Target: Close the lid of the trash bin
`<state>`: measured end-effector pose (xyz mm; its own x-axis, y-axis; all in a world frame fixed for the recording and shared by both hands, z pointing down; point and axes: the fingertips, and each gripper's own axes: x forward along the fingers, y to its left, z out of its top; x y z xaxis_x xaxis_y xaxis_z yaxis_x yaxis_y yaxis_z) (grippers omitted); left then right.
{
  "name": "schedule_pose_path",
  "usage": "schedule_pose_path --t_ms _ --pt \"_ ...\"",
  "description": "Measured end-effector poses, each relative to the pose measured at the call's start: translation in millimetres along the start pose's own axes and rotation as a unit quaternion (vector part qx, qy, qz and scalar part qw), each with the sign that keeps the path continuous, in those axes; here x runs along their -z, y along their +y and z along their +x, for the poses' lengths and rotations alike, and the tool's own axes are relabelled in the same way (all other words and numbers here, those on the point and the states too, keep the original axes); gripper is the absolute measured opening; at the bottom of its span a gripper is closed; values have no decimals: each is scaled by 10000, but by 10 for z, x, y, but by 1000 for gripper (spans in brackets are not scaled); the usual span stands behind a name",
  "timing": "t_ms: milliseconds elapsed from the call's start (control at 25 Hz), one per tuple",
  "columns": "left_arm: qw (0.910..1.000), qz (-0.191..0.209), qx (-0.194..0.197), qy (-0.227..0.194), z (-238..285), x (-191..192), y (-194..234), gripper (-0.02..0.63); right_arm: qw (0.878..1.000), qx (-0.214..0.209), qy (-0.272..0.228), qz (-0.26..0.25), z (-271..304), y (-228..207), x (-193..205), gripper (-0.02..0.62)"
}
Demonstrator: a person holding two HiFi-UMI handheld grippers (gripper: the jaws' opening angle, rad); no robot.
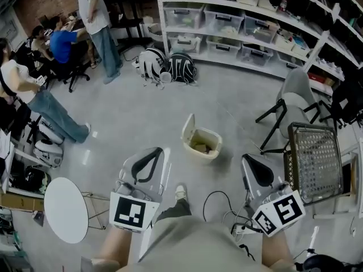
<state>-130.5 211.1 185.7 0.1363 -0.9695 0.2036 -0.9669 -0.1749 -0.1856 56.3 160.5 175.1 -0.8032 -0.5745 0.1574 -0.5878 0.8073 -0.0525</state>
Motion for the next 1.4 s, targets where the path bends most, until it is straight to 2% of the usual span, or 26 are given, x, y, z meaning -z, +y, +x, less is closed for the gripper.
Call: schedule_pose_path --t_ms 200,360,480,800,1040,1240,1400 --pt "9999 -76 25 83 436 93 705 3 9999 84 138 -39 770 -98 -130 3" --pt "9998 125 93 83 756 132 1132 3 9996 207 198 -43 1238 -226 -205 3" --pt "9998 -97 113 156 951 210 1291 3 9992 293 257 -31 1463 -325 -198 3" --pt "9989 -148 289 327 1415 336 1437 3 9977 418 527 65 1774 -659 -39 3" --pt "9980 -320 221 490 1752 339 1423 3 9964 445 667 266 1925 -1047 87 3" --pt "9962 -437 194 731 2064 524 1416 3 9954 509 693 413 2065 -1364 270 3" --pt "9958 -221 300 840 2452 765 1430 3 9941 504 801 529 2247 -1585 502 3"
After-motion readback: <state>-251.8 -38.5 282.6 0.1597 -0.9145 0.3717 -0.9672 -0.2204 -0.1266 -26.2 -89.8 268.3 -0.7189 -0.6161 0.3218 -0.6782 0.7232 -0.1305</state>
